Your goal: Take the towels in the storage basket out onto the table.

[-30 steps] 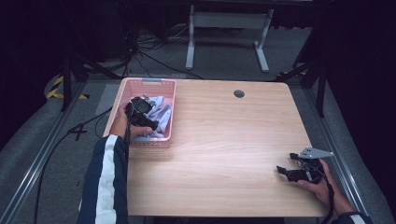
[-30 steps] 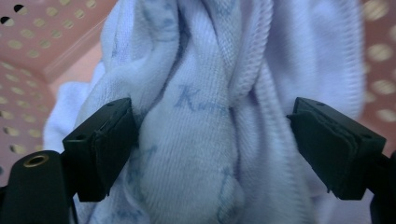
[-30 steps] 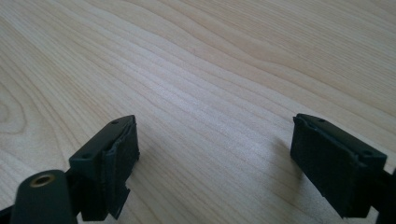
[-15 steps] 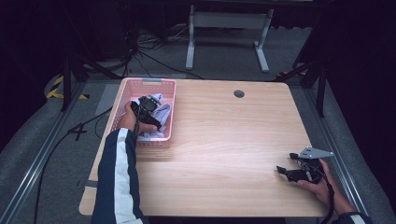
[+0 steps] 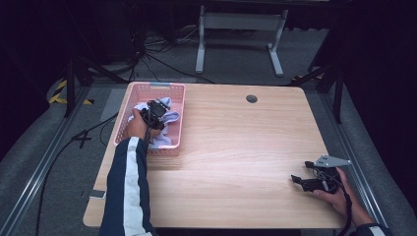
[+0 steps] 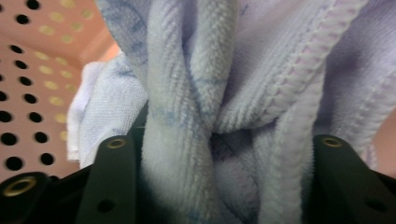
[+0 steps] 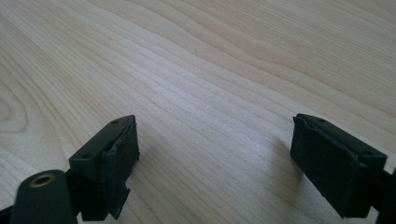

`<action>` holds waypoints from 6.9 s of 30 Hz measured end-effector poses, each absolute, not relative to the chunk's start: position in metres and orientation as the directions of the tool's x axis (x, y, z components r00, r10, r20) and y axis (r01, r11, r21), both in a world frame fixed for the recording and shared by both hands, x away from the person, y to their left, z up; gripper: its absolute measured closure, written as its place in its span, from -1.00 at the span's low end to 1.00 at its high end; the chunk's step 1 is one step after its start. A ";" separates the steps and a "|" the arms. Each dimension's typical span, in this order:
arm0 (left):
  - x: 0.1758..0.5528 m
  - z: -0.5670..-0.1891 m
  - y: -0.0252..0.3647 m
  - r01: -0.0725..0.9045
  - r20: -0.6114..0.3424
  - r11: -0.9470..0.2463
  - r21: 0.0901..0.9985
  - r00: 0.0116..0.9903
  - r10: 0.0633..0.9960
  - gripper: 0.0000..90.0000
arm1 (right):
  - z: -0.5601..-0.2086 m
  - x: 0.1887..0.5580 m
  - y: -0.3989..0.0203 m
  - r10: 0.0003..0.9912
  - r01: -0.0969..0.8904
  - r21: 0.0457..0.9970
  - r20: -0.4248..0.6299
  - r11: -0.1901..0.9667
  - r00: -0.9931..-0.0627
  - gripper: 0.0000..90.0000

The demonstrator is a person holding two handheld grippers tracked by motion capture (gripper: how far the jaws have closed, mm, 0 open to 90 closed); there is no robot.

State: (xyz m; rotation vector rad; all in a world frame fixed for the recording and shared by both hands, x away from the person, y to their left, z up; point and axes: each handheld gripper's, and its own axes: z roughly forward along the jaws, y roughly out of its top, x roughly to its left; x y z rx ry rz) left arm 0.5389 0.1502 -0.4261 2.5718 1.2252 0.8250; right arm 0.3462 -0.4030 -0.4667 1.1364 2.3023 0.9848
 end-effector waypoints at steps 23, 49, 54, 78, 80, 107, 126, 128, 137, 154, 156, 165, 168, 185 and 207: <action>0.497 -0.322 0.145 0.462 0.371 -0.603 0.650 0.499 0.783 0.19 | -0.467 0.347 -0.402 0.803 0.530 0.735 -0.034 0.423 -0.595 -0.67; 0.434 -0.276 0.011 0.096 0.413 -0.726 0.681 0.769 0.489 0.19 | -0.467 0.346 -0.402 0.804 0.531 0.734 -0.034 0.423 -0.594 -0.67; 0.420 -0.294 -0.023 0.039 0.389 -0.731 0.682 0.826 0.408 0.18 | -0.467 0.346 -0.402 0.803 0.529 0.735 -0.035 0.423 -0.594 -0.67; 0.382 -0.371 -0.061 0.052 0.171 -0.699 0.713 0.954 0.246 -0.52 | -0.467 0.346 -0.402 0.801 0.527 0.734 -0.037 0.427 -0.598 -0.67; 0.373 -0.367 -0.050 0.039 0.199 -0.707 0.706 0.947 0.251 -0.51 | -0.467 0.345 -0.403 0.800 0.529 0.734 -0.032 0.425 -0.599 -0.67; 0.352 -0.470 0.027 0.332 -0.008 -0.630 0.702 0.888 0.459 -0.06 | -0.441 0.342 -0.306 0.609 0.346 0.752 -0.091 0.560 -0.788 0.31; 0.346 -0.418 0.097 0.300 0.076 -0.521 0.799 0.810 0.582 0.78 | -0.401 0.350 -0.389 0.825 0.311 0.846 -0.234 0.434 -0.514 0.73; 0.344 -0.419 0.105 0.314 0.064 -0.513 0.799 0.803 0.592 0.77 | -0.403 0.353 -0.400 0.851 0.342 0.846 -0.219 0.409 -0.478 0.72; 0.328 -0.427 0.106 0.330 0.042 -0.544 0.771 0.827 0.561 0.50 | -0.412 0.358 -0.408 0.831 0.341 0.850 -0.182 0.402 -0.526 0.69; 0.298 -0.412 0.075 0.255 0.034 -0.469 0.845 0.851 0.524 -0.12 | -0.397 0.343 -0.397 0.793 0.409 0.834 -0.054 0.370 -0.607 -0.46; 0.294 -0.414 0.065 0.252 0.037 -0.483 0.839 0.858 0.512 -0.24 | -0.388 0.336 -0.394 0.792 0.381 0.847 -0.074 0.371 -0.606 -0.51; 0.304 -0.438 0.021 0.272 0.073 -0.561 0.782 0.854 0.516 -0.33 | -0.389 0.327 -0.352 0.697 0.300 0.829 -0.142 0.471 -0.703 -0.38; 0.317 -0.450 0.022 0.348 0.065 -0.575 0.741 0.815 0.576 -0.31 | -0.400 0.334 -0.336 0.678 0.313 0.799 -0.154 0.513 -0.719 -0.28; 0.377 -0.457 0.012 0.407 0.099 -0.613 0.677 0.775 0.624 0.60 | -0.438 0.390 -0.327 0.711 0.437 0.680 -0.180 0.589 -0.679 0.26; 0.362 -0.394 0.033 0.249 0.105 -0.573 0.781 0.851 0.514 0.99 | -0.388 0.380 -0.331 0.677 0.317 0.781 -0.176 0.538 -0.715 0.89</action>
